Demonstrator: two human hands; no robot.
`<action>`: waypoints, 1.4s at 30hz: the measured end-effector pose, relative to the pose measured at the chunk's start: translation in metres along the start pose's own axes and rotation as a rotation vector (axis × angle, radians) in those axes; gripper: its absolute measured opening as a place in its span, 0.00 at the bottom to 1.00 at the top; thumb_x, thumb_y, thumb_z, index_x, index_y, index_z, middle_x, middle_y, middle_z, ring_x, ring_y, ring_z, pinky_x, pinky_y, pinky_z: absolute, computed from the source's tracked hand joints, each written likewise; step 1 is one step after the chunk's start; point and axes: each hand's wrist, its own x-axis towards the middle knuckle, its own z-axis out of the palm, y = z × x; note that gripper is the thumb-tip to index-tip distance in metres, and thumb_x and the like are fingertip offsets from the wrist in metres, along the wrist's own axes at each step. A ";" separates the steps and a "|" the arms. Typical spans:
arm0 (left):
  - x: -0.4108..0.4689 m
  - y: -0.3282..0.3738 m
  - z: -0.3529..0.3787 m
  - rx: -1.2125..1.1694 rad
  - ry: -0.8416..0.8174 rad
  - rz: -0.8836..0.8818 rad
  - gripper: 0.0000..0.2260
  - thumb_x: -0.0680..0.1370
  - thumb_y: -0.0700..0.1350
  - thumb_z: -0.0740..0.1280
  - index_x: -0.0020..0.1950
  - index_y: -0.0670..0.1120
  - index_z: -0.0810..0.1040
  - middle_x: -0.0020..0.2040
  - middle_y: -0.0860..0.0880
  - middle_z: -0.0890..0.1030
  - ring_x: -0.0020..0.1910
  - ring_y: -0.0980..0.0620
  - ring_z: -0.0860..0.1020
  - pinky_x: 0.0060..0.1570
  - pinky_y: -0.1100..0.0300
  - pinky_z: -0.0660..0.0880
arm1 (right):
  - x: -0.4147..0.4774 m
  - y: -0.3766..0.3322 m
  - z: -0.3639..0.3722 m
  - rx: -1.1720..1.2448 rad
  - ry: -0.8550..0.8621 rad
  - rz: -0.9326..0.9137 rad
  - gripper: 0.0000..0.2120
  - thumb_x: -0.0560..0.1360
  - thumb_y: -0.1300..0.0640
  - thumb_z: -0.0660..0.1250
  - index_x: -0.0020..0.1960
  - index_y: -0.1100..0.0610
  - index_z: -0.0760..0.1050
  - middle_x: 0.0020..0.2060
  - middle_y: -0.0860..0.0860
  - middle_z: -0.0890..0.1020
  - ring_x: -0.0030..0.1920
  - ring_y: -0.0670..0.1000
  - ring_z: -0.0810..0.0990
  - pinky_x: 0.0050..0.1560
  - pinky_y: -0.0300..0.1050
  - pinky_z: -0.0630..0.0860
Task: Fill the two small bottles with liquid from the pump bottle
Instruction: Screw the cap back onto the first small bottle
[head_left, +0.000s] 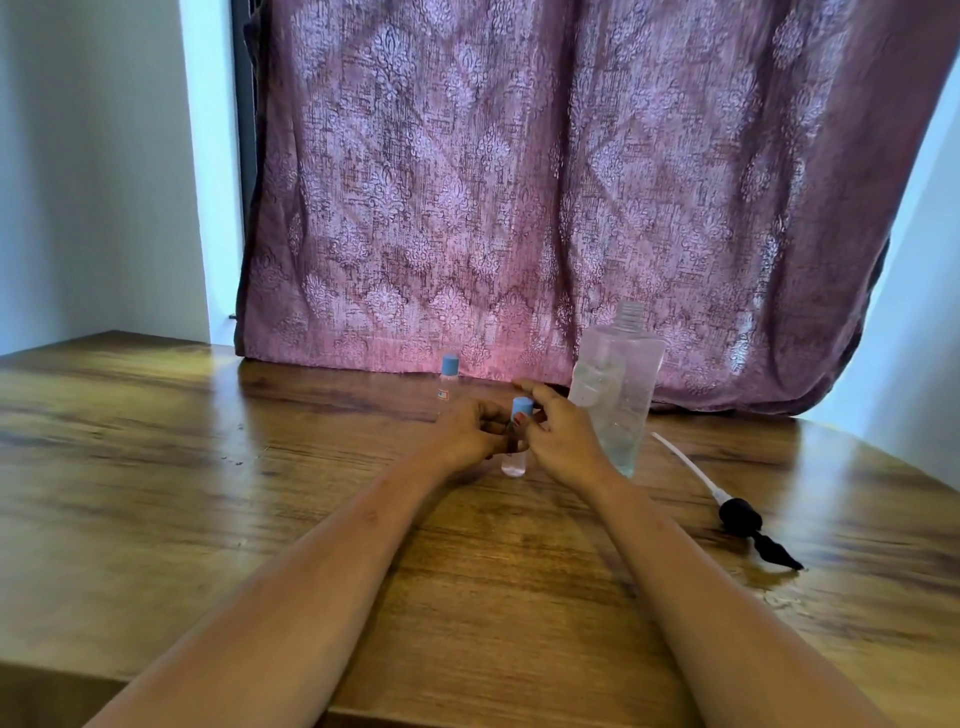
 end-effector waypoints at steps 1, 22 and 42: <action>0.000 0.000 0.000 0.004 -0.002 0.004 0.10 0.72 0.34 0.70 0.48 0.47 0.80 0.37 0.52 0.81 0.35 0.60 0.78 0.32 0.72 0.73 | 0.000 0.001 0.000 -0.008 -0.003 0.002 0.20 0.76 0.63 0.63 0.68 0.57 0.69 0.58 0.55 0.77 0.49 0.46 0.74 0.46 0.28 0.69; -0.007 0.002 0.010 0.252 0.246 0.002 0.10 0.67 0.43 0.73 0.47 0.49 0.81 0.42 0.52 0.82 0.42 0.56 0.79 0.41 0.62 0.73 | -0.009 -0.004 0.006 0.086 0.151 0.125 0.22 0.70 0.59 0.73 0.58 0.57 0.66 0.43 0.51 0.79 0.41 0.49 0.79 0.38 0.37 0.74; 0.016 -0.031 -0.041 0.328 0.478 -0.102 0.18 0.72 0.37 0.65 0.62 0.48 0.76 0.55 0.48 0.82 0.53 0.50 0.79 0.50 0.61 0.72 | 0.041 0.008 0.032 -0.007 0.007 0.409 0.16 0.74 0.62 0.68 0.61 0.63 0.73 0.56 0.58 0.79 0.49 0.54 0.78 0.25 0.25 0.64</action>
